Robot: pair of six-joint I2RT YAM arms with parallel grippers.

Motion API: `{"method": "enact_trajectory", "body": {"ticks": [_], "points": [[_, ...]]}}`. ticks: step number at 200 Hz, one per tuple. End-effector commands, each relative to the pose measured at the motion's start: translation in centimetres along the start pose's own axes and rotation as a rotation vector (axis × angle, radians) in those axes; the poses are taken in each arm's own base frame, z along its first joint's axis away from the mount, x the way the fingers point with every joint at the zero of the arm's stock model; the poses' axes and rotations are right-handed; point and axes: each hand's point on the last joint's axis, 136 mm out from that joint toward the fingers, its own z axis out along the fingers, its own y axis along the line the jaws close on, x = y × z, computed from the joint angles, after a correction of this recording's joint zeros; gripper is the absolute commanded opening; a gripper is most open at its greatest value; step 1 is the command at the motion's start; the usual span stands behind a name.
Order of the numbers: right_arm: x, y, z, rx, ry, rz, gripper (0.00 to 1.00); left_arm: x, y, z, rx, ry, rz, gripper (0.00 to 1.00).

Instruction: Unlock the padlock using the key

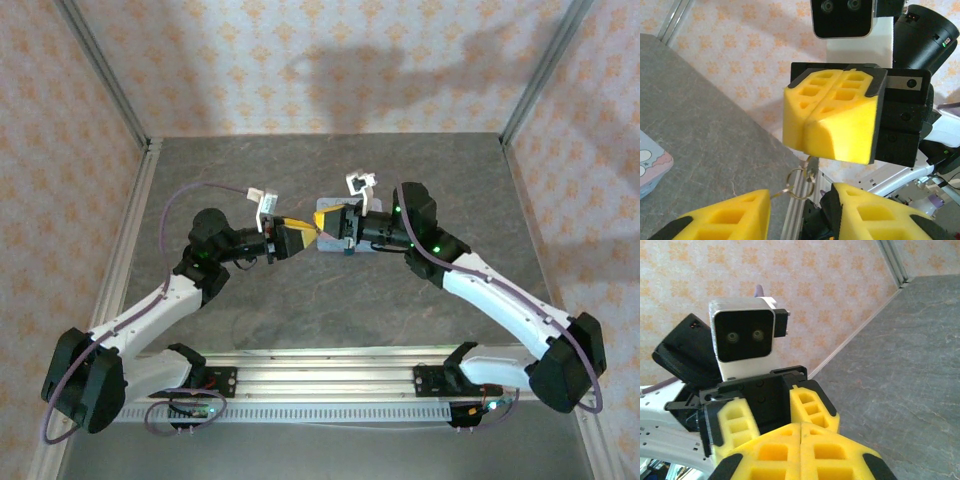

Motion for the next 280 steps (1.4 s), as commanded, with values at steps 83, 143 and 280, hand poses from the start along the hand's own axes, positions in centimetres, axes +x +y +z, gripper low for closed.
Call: {"method": "enact_trajectory", "body": {"ticks": [83,143,280], "points": [[-0.5,1.9,-0.4,-0.087,-0.036,-0.028,0.00,-1.8,-2.1,-0.4,0.060,-0.044,0.057,0.34],[-0.4,2.3,-0.2,-0.098,-0.039,-0.030,0.00,-1.9,-2.7,-0.2,0.077,-0.047,0.061,0.32],[0.1,2.4,0.4,-0.102,-0.035,-0.045,0.00,-1.7,-3.8,0.3,0.106,-0.029,0.071,0.18]]}}
